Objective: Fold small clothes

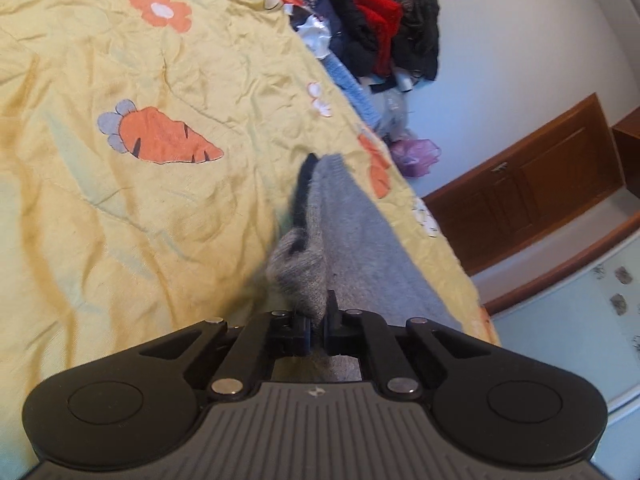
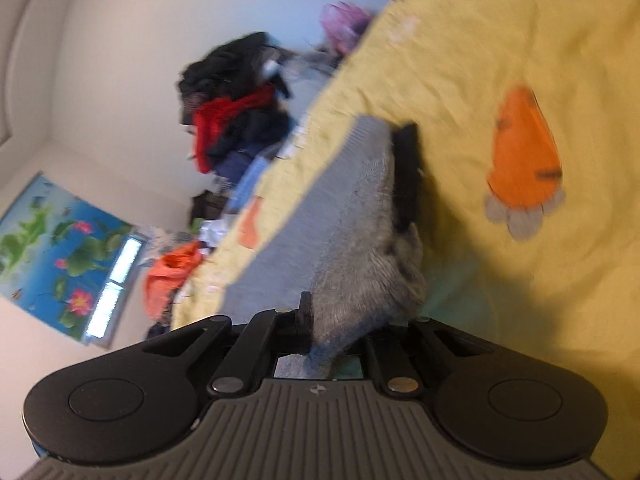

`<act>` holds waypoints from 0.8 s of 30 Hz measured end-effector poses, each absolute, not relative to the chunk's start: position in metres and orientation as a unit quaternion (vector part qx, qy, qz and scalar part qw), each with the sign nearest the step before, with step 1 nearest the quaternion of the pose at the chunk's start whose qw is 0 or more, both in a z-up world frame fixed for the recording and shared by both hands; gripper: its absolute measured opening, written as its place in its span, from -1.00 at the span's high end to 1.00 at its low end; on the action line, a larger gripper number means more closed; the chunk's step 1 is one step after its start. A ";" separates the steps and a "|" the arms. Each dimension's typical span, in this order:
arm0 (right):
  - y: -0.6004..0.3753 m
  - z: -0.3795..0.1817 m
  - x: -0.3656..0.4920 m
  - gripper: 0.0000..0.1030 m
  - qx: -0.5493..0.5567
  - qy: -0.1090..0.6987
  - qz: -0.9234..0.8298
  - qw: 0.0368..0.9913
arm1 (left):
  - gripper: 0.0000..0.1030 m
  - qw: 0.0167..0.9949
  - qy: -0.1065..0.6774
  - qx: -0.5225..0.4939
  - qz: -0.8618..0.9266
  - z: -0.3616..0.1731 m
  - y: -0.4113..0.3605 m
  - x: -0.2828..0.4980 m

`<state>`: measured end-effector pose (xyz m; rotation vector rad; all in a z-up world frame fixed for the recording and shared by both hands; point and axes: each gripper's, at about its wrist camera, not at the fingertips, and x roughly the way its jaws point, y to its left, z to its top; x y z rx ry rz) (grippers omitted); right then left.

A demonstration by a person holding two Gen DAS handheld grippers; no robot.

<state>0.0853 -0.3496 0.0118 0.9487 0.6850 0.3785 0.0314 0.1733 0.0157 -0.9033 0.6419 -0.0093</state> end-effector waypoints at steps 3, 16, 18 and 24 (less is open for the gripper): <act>-0.358 0.019 0.062 0.80 0.441 0.333 0.197 0.810 | 0.92 0.844 0.318 -0.432 -0.017 0.018 0.179 0.000; -0.400 0.043 0.014 -0.35 0.325 0.305 0.080 0.891 | 0.49 0.903 0.307 -0.281 0.104 0.054 0.209 -0.059; -0.386 0.061 0.041 -0.39 0.266 0.289 0.090 0.915 | -0.64 0.939 0.269 -0.191 0.102 0.077 0.184 -0.028; -0.294 0.066 0.131 -0.41 0.154 0.272 0.137 0.940 | -0.94 0.969 0.238 -0.049 0.031 0.069 0.085 0.089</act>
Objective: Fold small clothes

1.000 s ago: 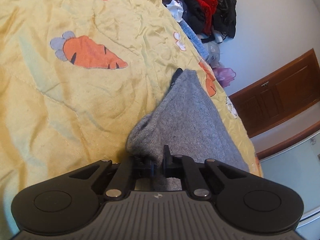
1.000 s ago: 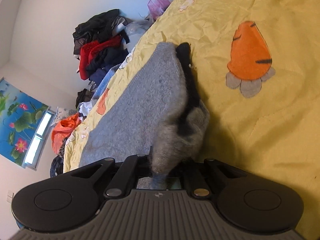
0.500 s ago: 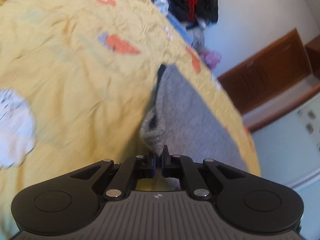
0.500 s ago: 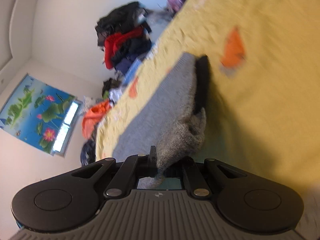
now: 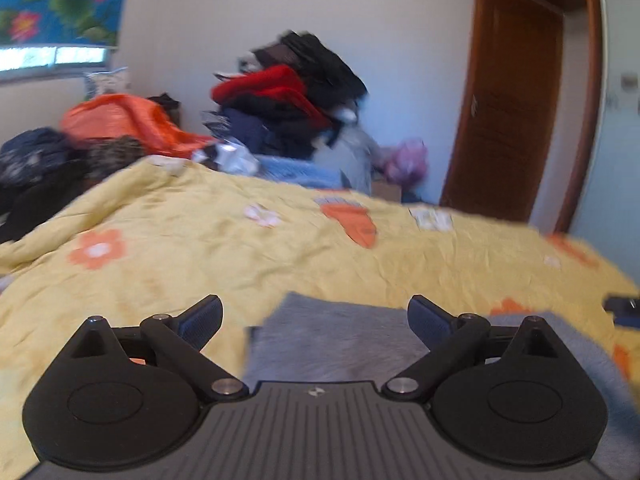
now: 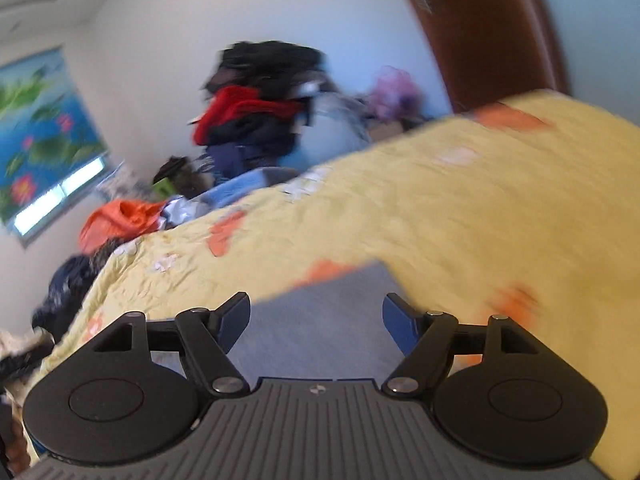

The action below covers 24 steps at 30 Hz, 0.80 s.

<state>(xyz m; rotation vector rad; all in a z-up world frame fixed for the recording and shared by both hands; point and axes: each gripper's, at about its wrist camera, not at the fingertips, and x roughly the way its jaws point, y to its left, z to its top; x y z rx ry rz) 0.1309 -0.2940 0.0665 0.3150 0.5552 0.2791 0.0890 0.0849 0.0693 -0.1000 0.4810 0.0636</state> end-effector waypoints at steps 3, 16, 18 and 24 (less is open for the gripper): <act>-0.253 0.048 0.167 -0.41 0.087 0.306 0.121 0.940 | -0.92 0.951 0.307 0.010 0.026 0.030 0.049 0.149; -0.251 0.007 0.180 -0.86 0.007 0.340 0.059 0.938 | -1.00 0.933 0.357 0.004 0.049 -0.007 0.072 0.178; -0.251 0.015 0.166 -0.70 0.011 0.321 0.044 0.946 | -1.00 0.931 0.359 0.013 0.066 0.003 0.066 0.169; -0.235 0.031 0.114 -0.90 -0.025 0.300 0.092 0.949 | -1.00 0.933 0.359 -0.003 0.026 0.017 0.054 0.122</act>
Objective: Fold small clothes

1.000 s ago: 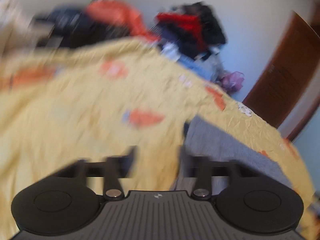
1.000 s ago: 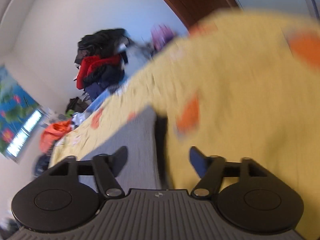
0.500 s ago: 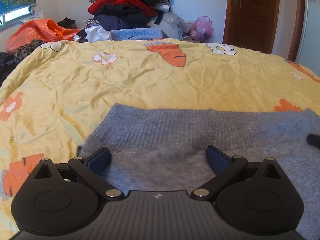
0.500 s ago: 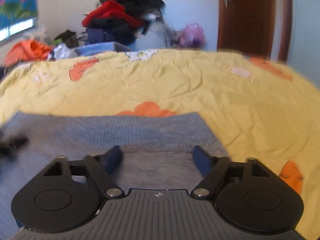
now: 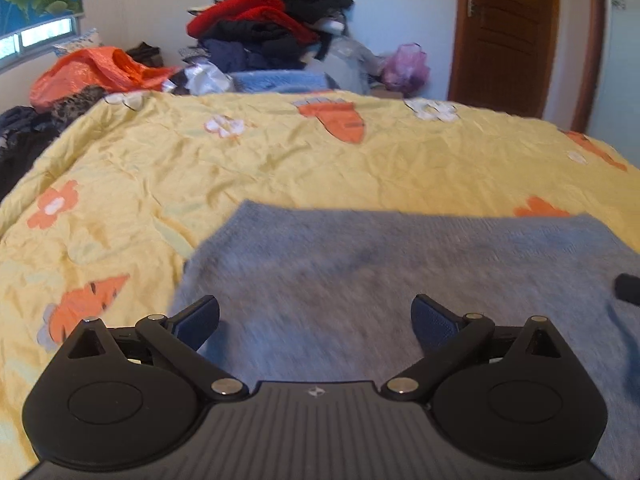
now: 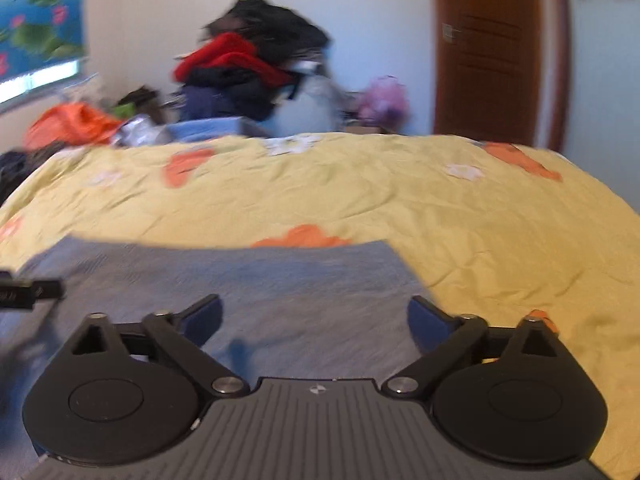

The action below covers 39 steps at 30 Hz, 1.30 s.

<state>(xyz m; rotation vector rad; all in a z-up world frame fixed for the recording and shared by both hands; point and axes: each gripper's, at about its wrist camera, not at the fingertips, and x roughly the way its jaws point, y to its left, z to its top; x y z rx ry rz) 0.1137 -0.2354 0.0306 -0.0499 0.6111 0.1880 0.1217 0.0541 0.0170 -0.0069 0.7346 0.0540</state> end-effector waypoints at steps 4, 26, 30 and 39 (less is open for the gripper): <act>-0.234 0.009 0.113 -0.98 -0.055 0.327 0.089 0.939 | -1.00 0.934 0.356 -0.009 0.013 -0.003 0.059 0.116; -0.148 0.011 0.136 -0.99 -0.053 0.348 0.194 0.915 | -1.00 0.939 0.342 -0.017 0.008 -0.007 0.062 0.113; -0.153 0.015 0.136 -0.99 -0.061 0.366 0.213 0.904 | -1.00 0.941 0.339 -0.015 0.013 -0.005 0.062 0.110; -0.100 0.062 0.166 -0.88 0.009 0.341 0.289 0.894 | -1.00 0.942 0.287 -0.154 0.077 0.018 0.090 -0.014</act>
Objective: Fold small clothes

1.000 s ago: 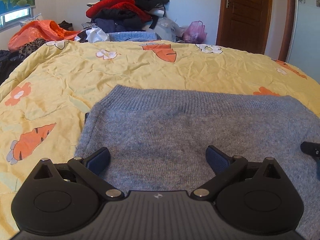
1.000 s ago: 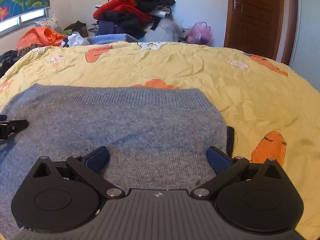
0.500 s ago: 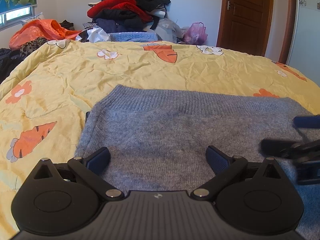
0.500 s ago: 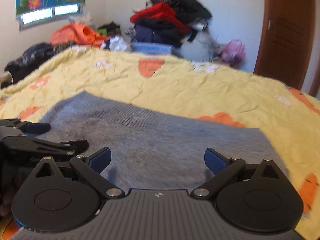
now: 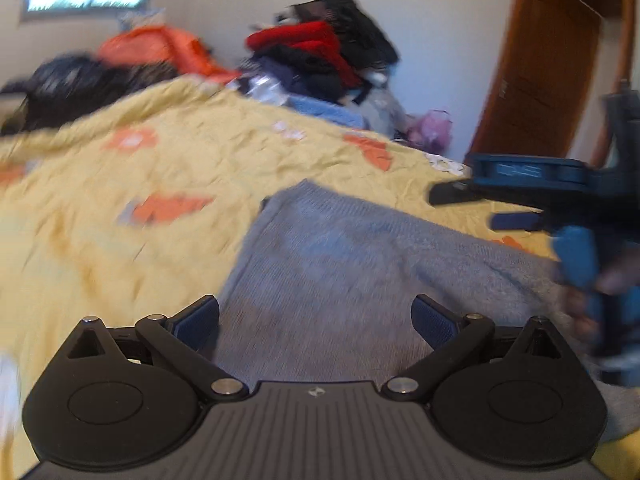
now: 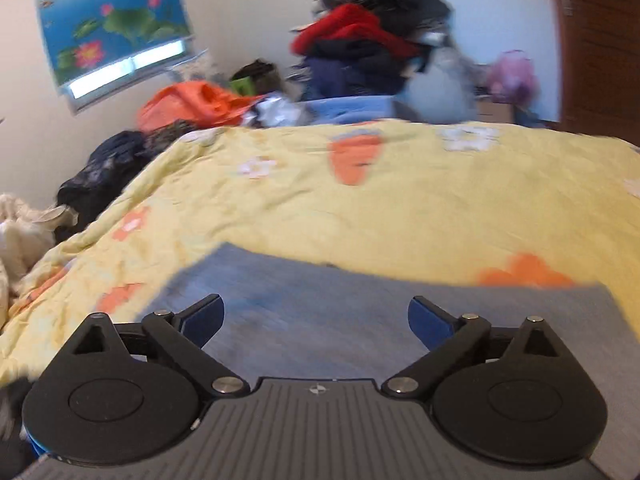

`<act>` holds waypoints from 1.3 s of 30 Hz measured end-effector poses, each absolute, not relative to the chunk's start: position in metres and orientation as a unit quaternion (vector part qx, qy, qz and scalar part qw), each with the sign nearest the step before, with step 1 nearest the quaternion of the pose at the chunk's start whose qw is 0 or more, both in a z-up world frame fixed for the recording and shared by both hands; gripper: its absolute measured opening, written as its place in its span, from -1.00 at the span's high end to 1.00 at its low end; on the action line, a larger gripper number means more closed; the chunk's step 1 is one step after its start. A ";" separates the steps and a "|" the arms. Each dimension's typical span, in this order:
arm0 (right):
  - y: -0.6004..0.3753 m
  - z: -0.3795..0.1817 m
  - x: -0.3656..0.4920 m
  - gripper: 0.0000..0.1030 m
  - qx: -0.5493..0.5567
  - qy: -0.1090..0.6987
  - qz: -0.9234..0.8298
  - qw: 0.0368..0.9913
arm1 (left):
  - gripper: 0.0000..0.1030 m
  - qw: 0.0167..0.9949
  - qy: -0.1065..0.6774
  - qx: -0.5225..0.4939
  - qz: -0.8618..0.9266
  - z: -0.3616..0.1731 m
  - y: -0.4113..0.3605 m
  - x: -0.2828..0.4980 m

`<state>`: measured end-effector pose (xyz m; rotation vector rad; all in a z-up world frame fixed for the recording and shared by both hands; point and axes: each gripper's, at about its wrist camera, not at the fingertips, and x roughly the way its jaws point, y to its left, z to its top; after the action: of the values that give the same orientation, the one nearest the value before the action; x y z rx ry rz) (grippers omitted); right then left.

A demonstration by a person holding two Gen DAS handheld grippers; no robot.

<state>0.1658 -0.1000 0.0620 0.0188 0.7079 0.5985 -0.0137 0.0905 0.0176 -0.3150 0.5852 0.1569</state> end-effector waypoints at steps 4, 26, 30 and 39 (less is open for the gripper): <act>-0.029 0.039 0.181 -0.73 -0.049 0.371 0.322 0.870 | -1.00 0.919 0.305 -0.232 0.090 0.009 0.104 -0.048; -0.157 0.039 0.119 -0.99 -0.057 0.349 0.249 0.902 | -1.00 0.815 0.261 -0.516 0.037 -0.012 0.164 -0.038; -0.206 0.021 0.111 -0.99 -0.065 0.352 0.199 0.912 | -1.00 0.840 0.268 -0.466 0.067 -0.006 0.147 -0.020; -0.217 0.012 0.098 -0.99 -0.034 0.314 0.210 0.925 | -0.08 0.868 0.307 -0.365 0.136 0.006 0.119 -0.002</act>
<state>0.0976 -0.2174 0.0121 -0.0701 0.6445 0.4316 -0.0024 0.1193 0.0057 -0.7634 0.6435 0.2836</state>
